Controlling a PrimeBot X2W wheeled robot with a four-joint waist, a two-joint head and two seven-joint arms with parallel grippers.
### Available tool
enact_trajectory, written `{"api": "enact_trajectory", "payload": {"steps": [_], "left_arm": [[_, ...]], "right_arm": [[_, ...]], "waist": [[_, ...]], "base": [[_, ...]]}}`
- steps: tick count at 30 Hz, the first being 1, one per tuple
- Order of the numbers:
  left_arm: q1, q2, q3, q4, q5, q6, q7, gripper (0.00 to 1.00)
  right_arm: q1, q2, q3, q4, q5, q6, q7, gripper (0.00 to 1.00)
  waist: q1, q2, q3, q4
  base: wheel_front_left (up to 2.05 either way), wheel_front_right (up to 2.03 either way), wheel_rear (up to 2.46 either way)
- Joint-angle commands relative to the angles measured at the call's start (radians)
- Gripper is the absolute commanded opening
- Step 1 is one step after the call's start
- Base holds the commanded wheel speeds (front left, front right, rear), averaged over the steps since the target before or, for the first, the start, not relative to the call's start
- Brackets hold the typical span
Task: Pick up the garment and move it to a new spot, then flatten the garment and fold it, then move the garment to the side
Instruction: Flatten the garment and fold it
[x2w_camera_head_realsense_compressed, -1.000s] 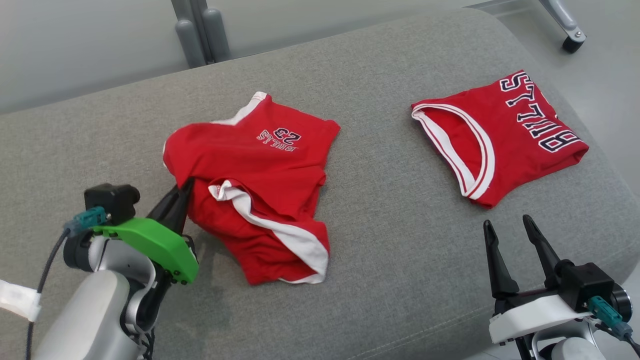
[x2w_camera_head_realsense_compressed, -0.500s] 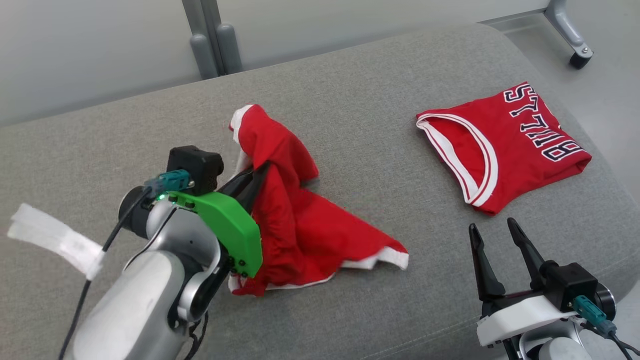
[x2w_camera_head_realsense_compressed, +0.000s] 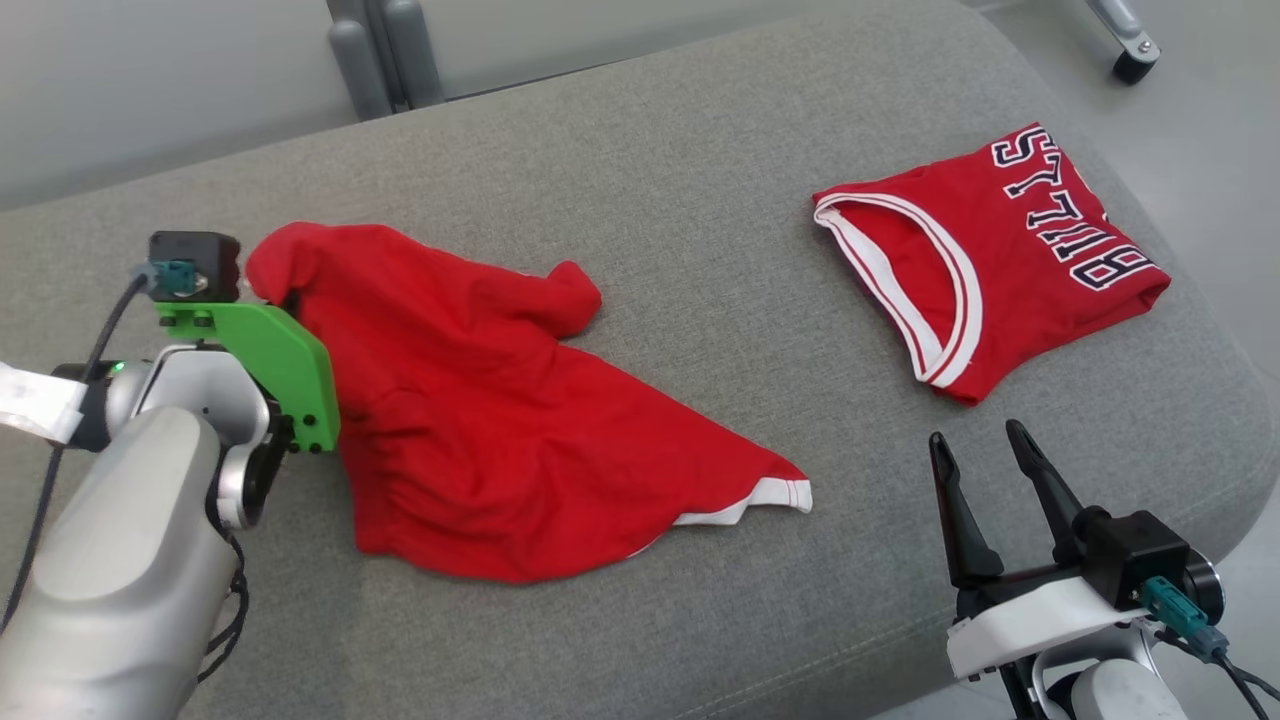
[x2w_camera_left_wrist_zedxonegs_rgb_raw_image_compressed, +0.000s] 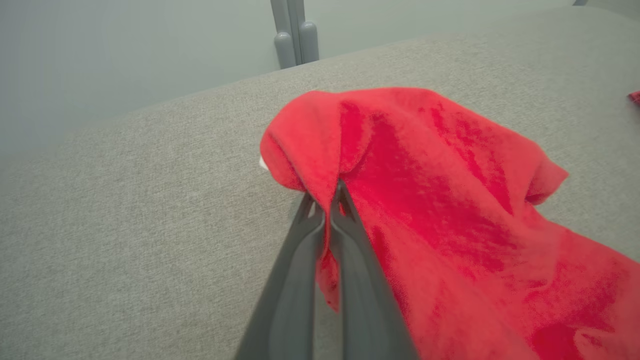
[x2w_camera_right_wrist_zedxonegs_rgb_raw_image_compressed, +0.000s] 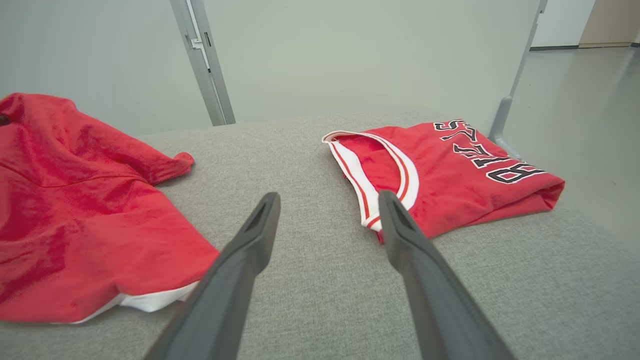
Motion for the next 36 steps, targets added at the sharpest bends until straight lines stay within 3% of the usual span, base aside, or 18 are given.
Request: {"api": "enact_trajectory", "payload": {"steps": [1,9,10,11,12,13,14,19,23,31,36], "left_arm": [[-0.032,0.008,0.015,0.053,-0.002,-0.01,-0.034,0.0],[-0.085,-0.008,0.04,0.289,0.0,-0.065,-0.224,0.0],[-0.087,-0.019,0.041,0.311,-0.005,-0.074,-0.248,0.12],[-0.091,-0.029,0.042,0.33,-0.009,-0.085,-0.273,0.37],[-0.094,-0.037,0.046,0.352,-0.014,-0.09,-0.292,0.8],[-0.094,-0.037,0.046,0.352,-0.014,-0.09,-0.292,0.8],[-0.096,-0.043,0.044,0.373,-0.014,-0.098,-0.309,1.0],[-0.088,-0.072,0.07,0.421,-0.044,-0.119,-0.412,1.0],[-0.004,-0.063,0.105,0.381,-0.075,-0.137,-0.504,1.0],[0.249,-0.015,0.003,0.107,-0.034,-0.202,-0.527,1.0],[0.405,0.04,-0.03,-0.081,-0.028,-0.206,-0.534,1.0]], "right_arm": [[-0.017,-0.002,0.002,-0.002,-0.001,-0.001,-0.003,1.0],[-0.048,-0.011,0.007,-0.003,-0.01,-0.001,-0.003,1.0],[-0.047,-0.013,0.007,-0.001,-0.011,-0.001,-0.003,1.0],[-0.046,-0.015,0.006,0.0,-0.013,-0.001,-0.003,1.0],[-0.046,-0.014,0.005,0.002,-0.014,-0.001,-0.003,1.0],[-0.046,-0.014,0.005,0.002,-0.014,-0.001,-0.003,1.0],[-0.045,-0.013,0.006,0.004,-0.015,-0.001,-0.003,1.0],[-0.039,-0.009,0.01,0.01,-0.016,-0.001,-0.003,1.0],[-0.012,-0.005,-0.008,0.004,-0.009,-0.001,-0.003,1.0],[0.029,0.001,-0.036,-0.004,-0.006,-0.001,-0.003,1.0],[0.004,-0.002,-0.027,-0.008,-0.003,-0.001,-0.003,1.0]], "waist": [[0.0,0.0,0.038,-0.009],[0.0,0.0,0.088,-0.004],[0.0,0.0,0.089,0.0],[0.0,0.0,0.09,0.004],[0.0,0.0,0.09,0.008],[0.0,0.0,0.09,0.008],[0.0,0.0,0.088,0.012],[0.0,0.0,0.071,0.022],[0.0,0.0,0.046,0.026],[0.0,0.0,0.038,0.059],[0.0,0.0,0.046,0.062]], "base": [[0.0,0.0,0.0],[0.0,0.0,0.0],[0.0,0.0,0.0],[0.0,0.0,0.0],[0.0,0.0,0.0],[0.0,0.0,0.0],[0.0,0.0,0.0],[0.0,0.0,0.0],[0.0,0.0,0.0],[0.0,0.0,0.0],[0.0,0.0,0.0]]}}
